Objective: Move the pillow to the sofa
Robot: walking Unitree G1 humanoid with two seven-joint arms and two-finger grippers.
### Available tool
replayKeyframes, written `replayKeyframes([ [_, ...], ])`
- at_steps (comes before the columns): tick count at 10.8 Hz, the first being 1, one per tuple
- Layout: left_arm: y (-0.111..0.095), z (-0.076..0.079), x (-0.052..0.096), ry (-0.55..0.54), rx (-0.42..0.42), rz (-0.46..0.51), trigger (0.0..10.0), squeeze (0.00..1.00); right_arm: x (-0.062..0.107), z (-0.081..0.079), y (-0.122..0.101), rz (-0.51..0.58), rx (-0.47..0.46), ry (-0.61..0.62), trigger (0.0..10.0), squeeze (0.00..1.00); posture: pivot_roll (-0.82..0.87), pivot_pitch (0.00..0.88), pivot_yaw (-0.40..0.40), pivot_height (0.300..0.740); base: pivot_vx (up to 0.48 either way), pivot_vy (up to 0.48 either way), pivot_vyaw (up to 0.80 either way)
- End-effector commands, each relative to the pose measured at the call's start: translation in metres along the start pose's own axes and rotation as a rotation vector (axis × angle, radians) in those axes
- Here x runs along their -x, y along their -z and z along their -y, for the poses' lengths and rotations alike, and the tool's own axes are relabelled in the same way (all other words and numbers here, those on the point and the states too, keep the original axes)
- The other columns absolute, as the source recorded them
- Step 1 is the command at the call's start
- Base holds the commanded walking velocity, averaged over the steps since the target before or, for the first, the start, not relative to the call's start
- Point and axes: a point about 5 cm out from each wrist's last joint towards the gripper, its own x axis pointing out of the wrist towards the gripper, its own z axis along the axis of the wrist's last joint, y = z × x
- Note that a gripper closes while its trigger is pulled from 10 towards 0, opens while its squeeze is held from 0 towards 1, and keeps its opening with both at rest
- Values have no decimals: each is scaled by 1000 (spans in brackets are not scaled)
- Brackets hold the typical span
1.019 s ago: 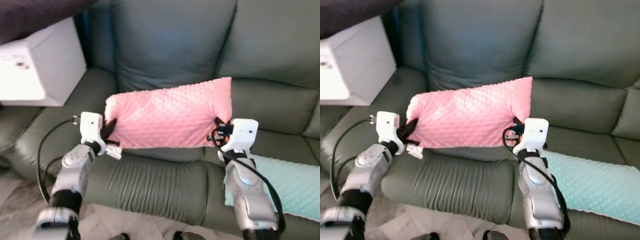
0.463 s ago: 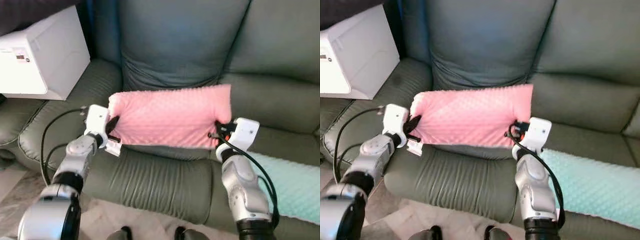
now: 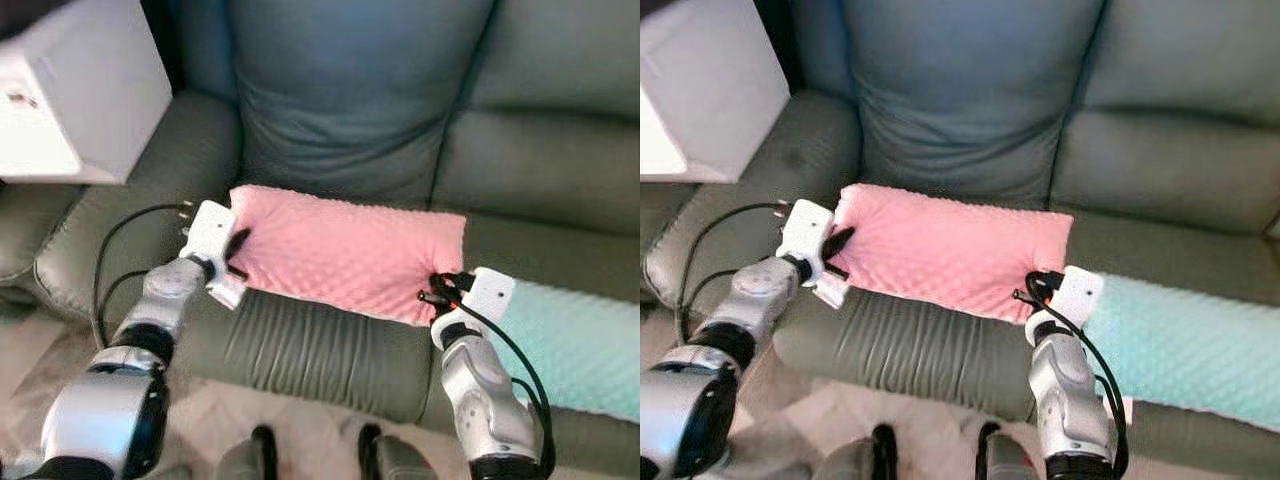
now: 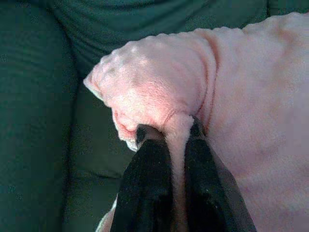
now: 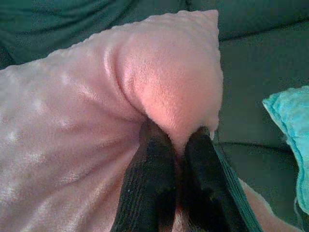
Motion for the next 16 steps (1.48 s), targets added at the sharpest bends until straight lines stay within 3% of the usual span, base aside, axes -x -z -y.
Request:
replayKeyframes([
  [1,-1,2,-1,-7,-4,0,10000,0,0,7,6,-7,13,37,10000,0,-166,350,58,740,0,0,0],
  [3,2,16,-5,18,14,-4,10000,0,-4,5,10,-14,31,34,10000,0,-187,366,55,740,0,0,0],
  [6,-10,40,-17,50,49,12,10000,0,-8,-14,23,-20,86,-30,10000,0,-224,385,63,740,0,0,0],
  [8,-18,49,-22,60,11,28,10000,0,-10,-20,27,-10,107,-41,10000,0,-238,393,59,740,0,0,0],
  [10,-33,42,-25,16,-17,68,10000,0,-18,-22,17,34,120,-54,10000,0,-236,397,56,740,0,0,0],
  [12,-36,19,-21,-93,-26,64,10000,0,-29,-13,9,41,162,-54,10000,0,-234,399,52,740,0,0,0],
  [16,-35,3,-17,-147,-36,54,10000,0,-26,-15,16,47,148,-99,10000,0,-231,402,47,740,0,0,0],
])
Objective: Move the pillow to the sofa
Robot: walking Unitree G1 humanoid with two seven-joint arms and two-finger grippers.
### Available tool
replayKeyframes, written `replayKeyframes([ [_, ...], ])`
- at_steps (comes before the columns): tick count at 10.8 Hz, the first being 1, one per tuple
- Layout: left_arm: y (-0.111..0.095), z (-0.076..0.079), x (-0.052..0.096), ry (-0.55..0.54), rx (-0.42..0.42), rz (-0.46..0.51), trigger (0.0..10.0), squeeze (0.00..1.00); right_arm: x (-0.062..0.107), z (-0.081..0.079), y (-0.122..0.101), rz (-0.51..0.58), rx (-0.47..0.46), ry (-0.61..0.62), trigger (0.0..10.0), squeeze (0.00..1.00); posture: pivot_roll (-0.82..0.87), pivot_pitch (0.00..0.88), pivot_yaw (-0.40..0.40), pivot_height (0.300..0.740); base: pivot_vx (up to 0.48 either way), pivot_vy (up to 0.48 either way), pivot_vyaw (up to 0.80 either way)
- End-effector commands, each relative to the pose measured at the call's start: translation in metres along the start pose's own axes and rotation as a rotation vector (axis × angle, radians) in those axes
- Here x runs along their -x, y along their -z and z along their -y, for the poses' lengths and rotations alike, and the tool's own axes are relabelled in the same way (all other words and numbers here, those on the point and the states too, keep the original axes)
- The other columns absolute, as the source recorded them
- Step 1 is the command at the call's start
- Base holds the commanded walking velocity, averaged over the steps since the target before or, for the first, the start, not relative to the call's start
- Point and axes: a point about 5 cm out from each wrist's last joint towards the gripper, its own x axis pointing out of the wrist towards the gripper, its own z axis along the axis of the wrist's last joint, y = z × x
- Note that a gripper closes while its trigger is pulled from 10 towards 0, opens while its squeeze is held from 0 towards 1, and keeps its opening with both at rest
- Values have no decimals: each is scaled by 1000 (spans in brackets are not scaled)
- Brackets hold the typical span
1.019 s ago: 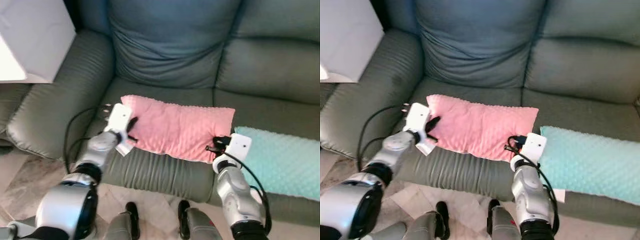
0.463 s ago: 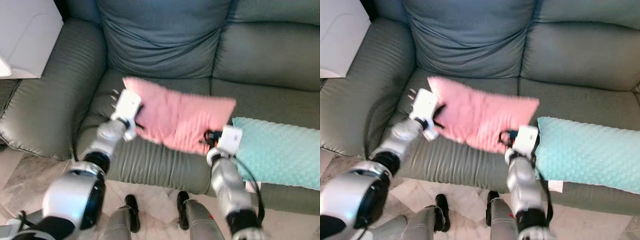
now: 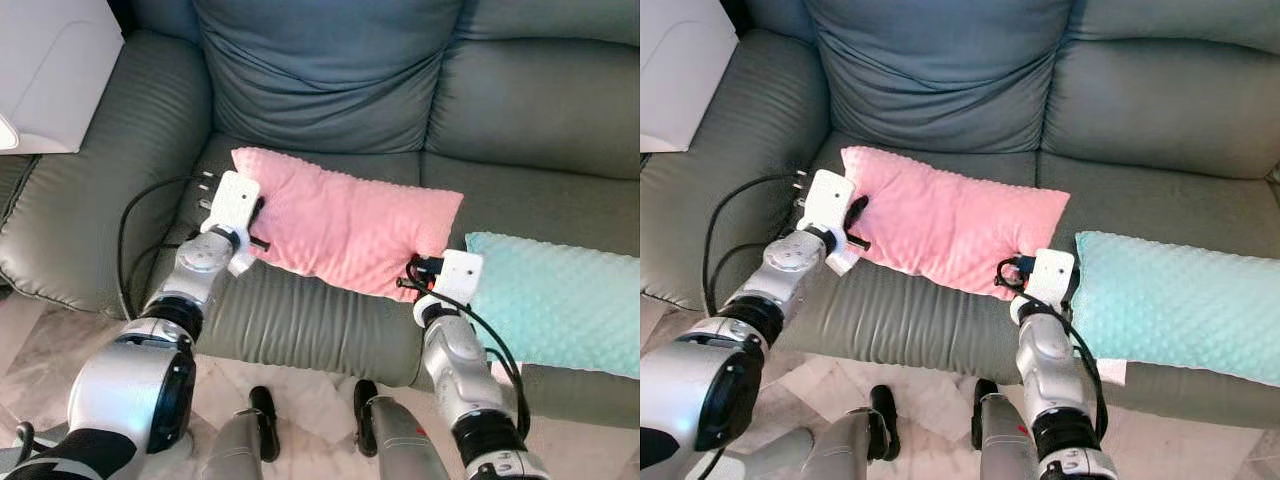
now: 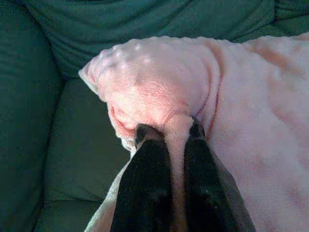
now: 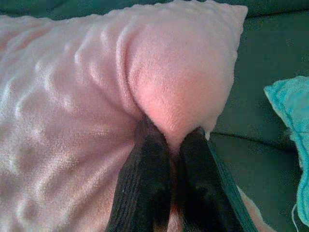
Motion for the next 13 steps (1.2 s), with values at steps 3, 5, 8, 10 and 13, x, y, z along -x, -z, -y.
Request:
replayKeyframes([
  [3,3,-6,1,-39,-20,-28,10000,1000,9,-5,15,-28,-21,-32,10000,1000,-234,403,48,740,0,0,0],
  [5,4,-7,1,-59,-53,-36,10000,1000,10,-3,19,-30,-13,-27,10000,1000,-235,404,48,740,0,0,0],
  [8,7,-7,2,-71,-76,-47,10000,1000,14,-1,25,-46,-4,-23,10000,1000,-232,404,50,740,0,0,0],
  [10,16,-5,5,-70,-64,-63,10000,1000,16,2,28,-53,-2,-19,10000,1000,-230,403,50,740,0,0,0],
  [13,22,-4,8,-49,-29,-74,10000,1000,19,-1,31,-64,-13,-34,10000,1000,-227,402,50,740,0,0,0],
])
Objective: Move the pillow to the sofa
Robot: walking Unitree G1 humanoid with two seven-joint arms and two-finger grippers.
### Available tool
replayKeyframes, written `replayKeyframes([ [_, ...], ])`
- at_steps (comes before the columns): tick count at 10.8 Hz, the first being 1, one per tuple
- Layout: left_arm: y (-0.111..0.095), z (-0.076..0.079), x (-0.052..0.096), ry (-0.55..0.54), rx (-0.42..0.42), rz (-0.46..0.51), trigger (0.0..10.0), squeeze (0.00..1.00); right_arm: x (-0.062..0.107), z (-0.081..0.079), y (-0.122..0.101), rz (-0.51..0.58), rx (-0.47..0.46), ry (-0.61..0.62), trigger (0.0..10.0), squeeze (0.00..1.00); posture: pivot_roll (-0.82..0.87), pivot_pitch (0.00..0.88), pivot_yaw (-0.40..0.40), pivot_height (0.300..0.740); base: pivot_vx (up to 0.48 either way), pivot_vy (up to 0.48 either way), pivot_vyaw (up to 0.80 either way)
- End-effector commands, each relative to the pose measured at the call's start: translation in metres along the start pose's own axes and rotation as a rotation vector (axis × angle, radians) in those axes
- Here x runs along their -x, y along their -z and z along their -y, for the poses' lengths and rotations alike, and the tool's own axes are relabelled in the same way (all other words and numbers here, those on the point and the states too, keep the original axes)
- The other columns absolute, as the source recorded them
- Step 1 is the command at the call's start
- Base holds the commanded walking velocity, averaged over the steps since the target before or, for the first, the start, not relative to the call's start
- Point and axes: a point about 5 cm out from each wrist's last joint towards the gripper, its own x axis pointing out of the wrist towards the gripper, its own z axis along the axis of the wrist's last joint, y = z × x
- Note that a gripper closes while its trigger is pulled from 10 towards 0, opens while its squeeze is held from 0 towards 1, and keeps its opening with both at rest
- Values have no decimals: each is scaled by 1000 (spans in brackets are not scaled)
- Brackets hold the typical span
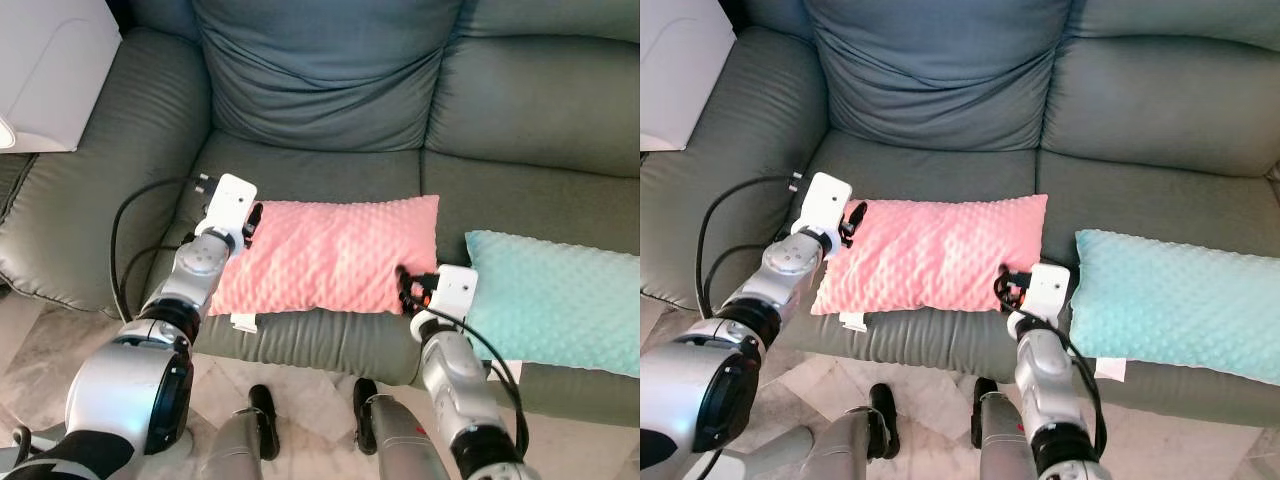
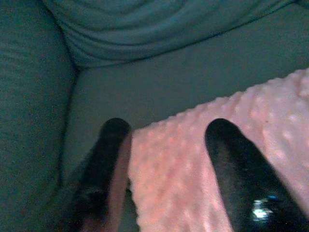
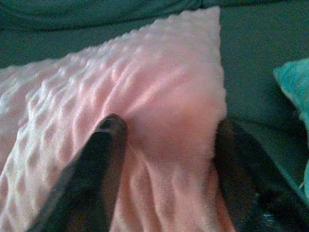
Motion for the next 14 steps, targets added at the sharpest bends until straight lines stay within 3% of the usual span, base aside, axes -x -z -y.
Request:
replayKeyframes([
  [1,15,0,5,8,38,-38,10000,1000,9,-3,13,-44,-12,-12,10000,1000,-227,402,50,740,0,0,0],
  [6,29,1,13,1,247,-7,10000,1000,21,-3,19,-59,-2,-69,10000,1000,-211,377,49,740,0,0,0],
  [12,33,-2,19,-15,413,67,10000,1000,19,-13,23,-96,-43,-110,10000,1000,-158,318,63,740,0,0,0],
  [13,34,-1,21,6,438,77,10000,341,18,-15,22,-100,-54,-124,10000,1000,-151,310,65,740,0,0,0],
  [14,36,-2,23,14,457,93,10000,561,17,-14,20,-94,-24,-116,10000,1000,-141,299,66,740,0,0,0],
])
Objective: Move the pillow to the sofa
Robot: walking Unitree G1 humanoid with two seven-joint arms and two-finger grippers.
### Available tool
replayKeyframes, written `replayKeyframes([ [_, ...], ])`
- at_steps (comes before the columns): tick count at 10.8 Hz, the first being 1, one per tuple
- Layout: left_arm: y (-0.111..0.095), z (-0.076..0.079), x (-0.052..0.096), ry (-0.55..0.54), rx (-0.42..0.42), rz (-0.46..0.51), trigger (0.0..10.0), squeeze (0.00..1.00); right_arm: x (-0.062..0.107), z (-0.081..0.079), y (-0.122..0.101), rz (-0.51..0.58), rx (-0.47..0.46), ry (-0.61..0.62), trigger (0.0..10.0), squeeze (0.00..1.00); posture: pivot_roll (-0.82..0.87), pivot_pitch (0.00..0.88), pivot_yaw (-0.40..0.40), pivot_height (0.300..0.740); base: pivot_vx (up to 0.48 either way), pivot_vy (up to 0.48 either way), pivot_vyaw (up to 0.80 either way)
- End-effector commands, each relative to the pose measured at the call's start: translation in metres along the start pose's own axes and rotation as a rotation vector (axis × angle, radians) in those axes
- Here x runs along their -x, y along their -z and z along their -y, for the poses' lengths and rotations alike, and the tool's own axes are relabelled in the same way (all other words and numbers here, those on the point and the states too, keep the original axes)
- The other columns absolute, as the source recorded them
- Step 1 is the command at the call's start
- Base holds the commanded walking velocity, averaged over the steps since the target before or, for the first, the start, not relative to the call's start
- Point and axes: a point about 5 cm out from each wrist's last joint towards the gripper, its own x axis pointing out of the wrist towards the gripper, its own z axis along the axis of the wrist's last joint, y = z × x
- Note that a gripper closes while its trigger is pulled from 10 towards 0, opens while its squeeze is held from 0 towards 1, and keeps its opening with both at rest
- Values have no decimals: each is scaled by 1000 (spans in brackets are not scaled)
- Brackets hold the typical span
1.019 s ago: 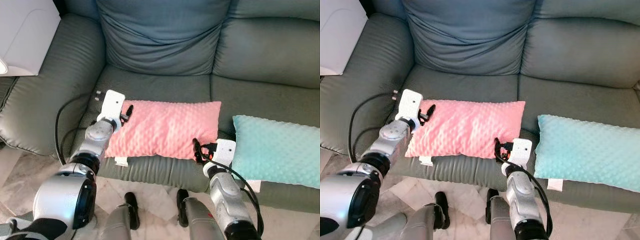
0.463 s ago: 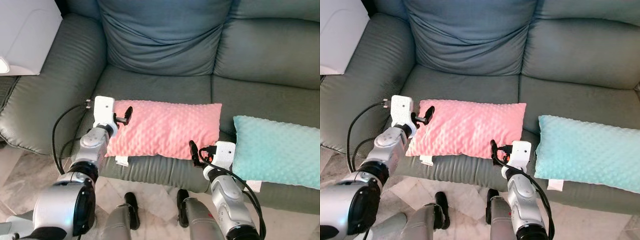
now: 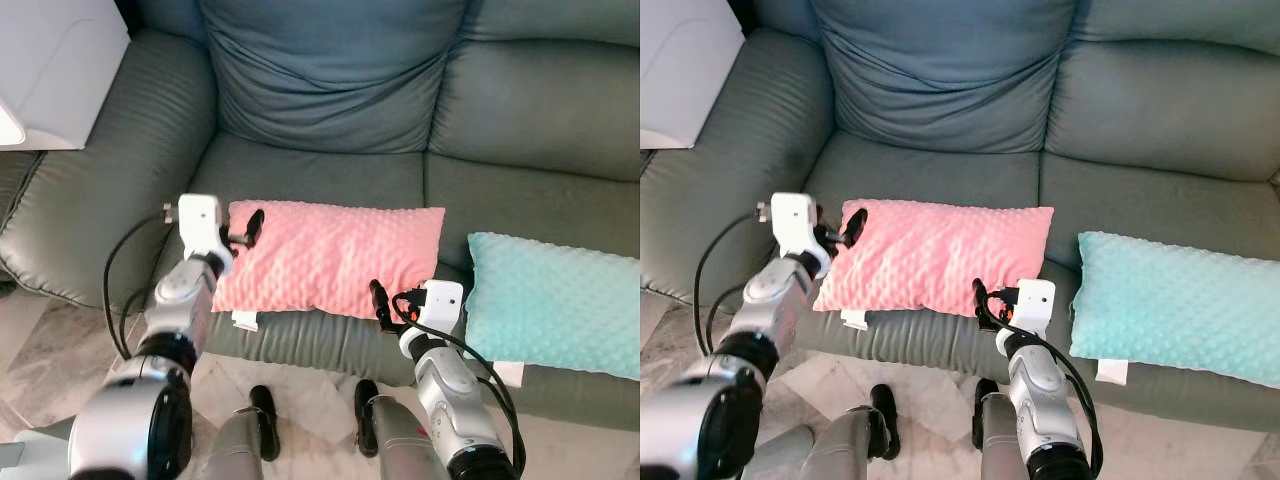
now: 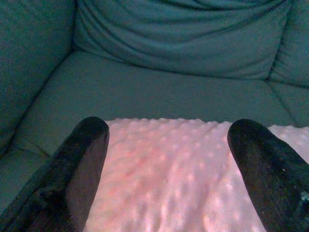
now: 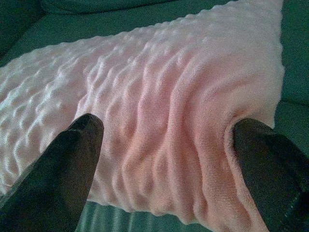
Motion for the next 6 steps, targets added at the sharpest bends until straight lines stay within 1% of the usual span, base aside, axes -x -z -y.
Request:
replayKeyframes([
  [1,9,-4,8,1,22,-17,10000,624,4,4,8,-42,37,46,10000,1000,-135,289,65,740,0,0,0],
  [2,16,-7,15,-4,33,-24,10000,1000,6,12,0,-17,62,97,10000,1000,-131,272,63,740,0,0,0],
  [3,22,-8,21,-10,41,-41,10000,1000,10,13,-6,5,74,107,10000,1000,-131,266,61,740,0,0,0],
  [4,26,-6,28,26,23,-47,10000,1000,17,15,-19,57,146,117,10000,1000,-136,247,54,740,0,0,0],
  [6,27,-6,39,71,8,-62,10000,1000,26,11,-35,99,196,118,10000,1000,-139,215,49,740,0,0,0],
])
